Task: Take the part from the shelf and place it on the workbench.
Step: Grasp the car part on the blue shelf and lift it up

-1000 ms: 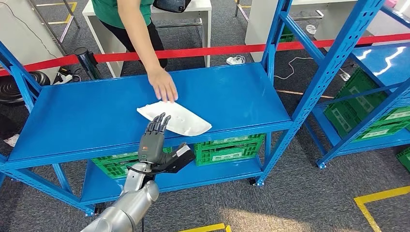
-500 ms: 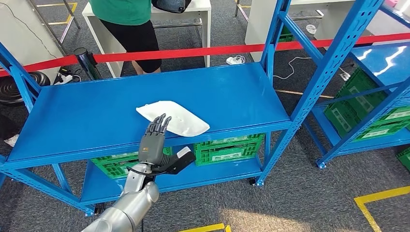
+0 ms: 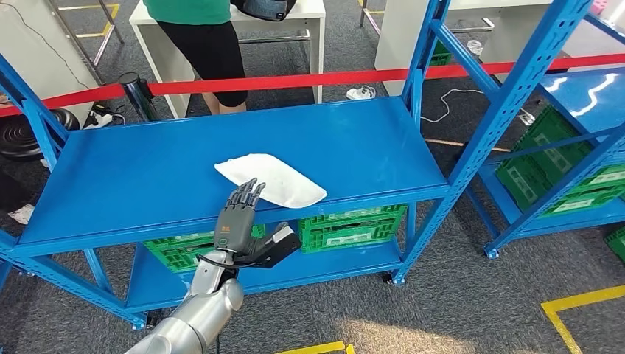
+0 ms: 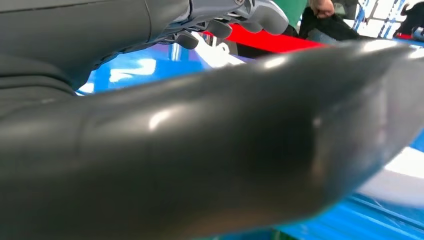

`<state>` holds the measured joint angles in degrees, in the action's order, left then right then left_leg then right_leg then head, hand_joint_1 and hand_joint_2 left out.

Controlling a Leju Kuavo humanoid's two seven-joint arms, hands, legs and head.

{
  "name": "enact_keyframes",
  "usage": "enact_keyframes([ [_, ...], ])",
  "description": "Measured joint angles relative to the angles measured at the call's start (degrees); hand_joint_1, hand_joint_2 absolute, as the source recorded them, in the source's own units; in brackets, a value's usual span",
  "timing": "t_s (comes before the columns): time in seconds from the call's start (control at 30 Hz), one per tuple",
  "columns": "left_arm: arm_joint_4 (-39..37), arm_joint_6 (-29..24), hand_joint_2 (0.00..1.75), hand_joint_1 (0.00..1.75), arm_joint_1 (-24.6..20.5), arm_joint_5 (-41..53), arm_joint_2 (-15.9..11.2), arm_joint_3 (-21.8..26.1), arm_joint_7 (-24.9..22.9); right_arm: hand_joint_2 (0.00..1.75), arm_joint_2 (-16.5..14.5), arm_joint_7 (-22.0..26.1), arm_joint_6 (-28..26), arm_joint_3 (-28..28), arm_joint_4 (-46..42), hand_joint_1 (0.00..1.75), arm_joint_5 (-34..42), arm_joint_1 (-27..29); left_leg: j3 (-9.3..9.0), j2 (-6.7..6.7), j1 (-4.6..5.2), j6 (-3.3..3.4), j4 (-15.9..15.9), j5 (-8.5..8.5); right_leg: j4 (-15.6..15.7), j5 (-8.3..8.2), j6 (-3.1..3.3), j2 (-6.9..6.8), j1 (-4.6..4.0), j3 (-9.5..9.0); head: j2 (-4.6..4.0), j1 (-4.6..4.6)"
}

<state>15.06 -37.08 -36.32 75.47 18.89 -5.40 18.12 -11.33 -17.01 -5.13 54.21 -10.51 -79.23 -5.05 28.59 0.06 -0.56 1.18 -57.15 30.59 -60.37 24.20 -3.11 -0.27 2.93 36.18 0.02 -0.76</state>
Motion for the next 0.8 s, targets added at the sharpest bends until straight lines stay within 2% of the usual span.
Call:
enact_keyframes([
  [0.03,0.0,-0.2,0.0,0.0,0.0,0.1,0.0,-0.1,-0.1,0.0,0.0,-0.2,0.0,0.0,0.0,0.0,0.0,0.0,-0.39,0.02,-0.06,0.16,0.0,-0.29,-2.0,1.3,0.22,0.02,-0.07,1.08,0.0,-0.04],
  [0.1,0.0,-0.5,0.0,0.0,0.1,0.1,0.1,-0.3,-0.3,0.0,0.0,-0.4,-0.1,0.0,0.0,0.0,0.0,-0.1,-0.68,0.07,0.0,0.19,-0.1,-0.46,-8.6,4.8,0.6,0.21,-0.45,4.63,0.0,-0.07],
  [0.13,0.0,-0.5,0.0,0.0,0.3,-0.1,0.1,-0.3,-0.3,0.0,0.0,-0.3,-0.1,0.0,0.0,0.0,0.0,0.0,-0.68,0.06,0.06,0.15,-0.1,-0.38,-11.8,5.97,0.64,0.28,-0.64,6.42,0.0,-0.06],
  [0.17,0.0,-0.5,0.0,0.0,0.4,-0.2,0.1,-0.3,-0.3,0.0,0.0,-0.1,-0.2,0.0,0.0,0.0,0.0,0.0,-0.74,0.03,0.1,0.06,-0.1,-0.25,-13.5,6.16,0.66,0.32,-0.78,7.54,0.0,-0.05],
  [0.2,-0.1,-0.5,0.0,0.0,0.5,-0.4,0.1,-0.3,-0.3,0.0,0.1,0.2,-0.2,0.0,0.0,0.0,0.0,0.0,-0.87,-0.01,0.1,-0.09,-0.2,-0.03,-13.0,5.22,0.72,0.31,-0.84,7.64,0.0,-0.04],
  [0.27,-0.1,-0.2,0.0,0.0,0.6,-0.6,0.1,-0.3,-0.3,0.0,0.1,0.3,-0.2,0.0,0.0,0.0,0.0,0.0,-1.33,-0.13,-0.03,-0.64,-0.4,0.68,-6.9,1.34,1.0,0.23,-0.84,5.17,0.0,-0.04],
  [0.3,-0.1,0.1,0.0,0.0,0.5,-0.6,0.0,-0.3,-0.3,0.0,0.1,0.3,-0.2,0.0,0.0,0.0,0.0,0.0,-1.48,-0.16,-0.05,-1.01,-0.6,1.06,-3.7,0.31,1.12,0.17,-0.97,3.93,0.0,-0.05],
  [0.33,-0.1,0.3,0.0,0.0,0.4,-0.6,0.0,-0.3,-0.3,0.0,0.2,0.3,-0.1,0.0,0.0,0.0,-0.1,0.0,-1.4,-0.17,-0.03,-1.45,-0.8,1.44,-1.5,0.06,1.47,0.1,-1.13,3.03,0.0,-0.04],
  [0.37,-0.1,0.5,0.0,0.0,0.4,-0.6,0.0,-0.3,-0.3,0.0,0.2,0.3,-0.1,0.0,0.0,0.0,-0.1,0.0,-1.17,-0.14,0.04,-1.93,-1.0,1.82,-0.7,0.42,1.93,0.09,-1.3,2.77,0.0,-0.01],
  [0.43,-0.1,0.7,0.0,0.0,0.4,-0.5,0.0,-0.4,-0.3,0.0,0.2,0.2,-0.1,0.0,0.0,0.0,-0.1,0.1,-1.22,-0.08,0.09,-2.79,-1.2,2.21,-0.7,0.95,3.02,0.14,-1.49,2.71,0.0,-0.01],
  [0.5,0.1,0.7,0.0,0.0,0.2,-0.5,0.0,-0.5,-0.3,0.0,0.3,-0.5,-0.1,0.0,0.0,0.0,-0.1,0.1,-1.08,-0.03,-0.04,-3.41,-2.5,2.58,-0.5,0.99,3.81,0.23,-1.41,2.21,0.0,0.01],
  [0.53,0.1,0.6,0.0,0.0,0.1,-0.5,0.0,-0.6,-0.3,0.0,0.3,-0.9,-0.1,0.0,0.0,0.0,-0.1,0.0,-0.01,-0.03,-0.09,-3.65,-4.4,3.27,-0.4,1.08,4.11,0.26,-1.35,1.87,0.0,0.03],
  [0.63,0.1,0.2,0.0,0.0,0.0,-0.5,0.0,-0.6,-0.3,0.0,0.3,-1.3,-0.2,0.0,0.0,0.0,0.0,-0.2,6.37,-0.05,-0.12,-4.14,-14.7,7.09,-0.2,1.47,4.71,0.27,-1.4,1.34,0.0,0.1],
  [0.67,0.1,0.1,0.0,0.0,0.2,-0.5,-0.1,-0.6,-0.2,0.0,0.3,-1.3,-0.2,0.0,0.0,0.0,0.0,-0.2,7.99,-0.06,-0.12,-4.18,-17.0,7.95,-0.2,1.57,4.82,0.28,-1.46,1.27,0.0,0.11],
  [0.7,0.1,-0.1,0.0,0.0,0.3,-0.5,-0.1,-0.6,-0.2,0.0,0.3,-1.3,-0.2,0.0,0.0,0.0,0.0,-0.1,8.92,-0.06,-0.12,-4.17,-18.2,8.33,-0.2,1.61,4.87,0.29,-1.5,1.24,0.0,0.1],
  [0.8,0.1,-0.2,0.0,0.0,0.3,-0.6,-0.1,-0.6,-0.1,0.0,0.3,-1.3,-0.2,0.0,0.0,0.0,0.0,-0.1,9.36,-0.06,-0.12,-4.15,-18.7,8.33,-0.2,1.64,4.89,0.31,-1.52,1.21,0.0,0.1],
])
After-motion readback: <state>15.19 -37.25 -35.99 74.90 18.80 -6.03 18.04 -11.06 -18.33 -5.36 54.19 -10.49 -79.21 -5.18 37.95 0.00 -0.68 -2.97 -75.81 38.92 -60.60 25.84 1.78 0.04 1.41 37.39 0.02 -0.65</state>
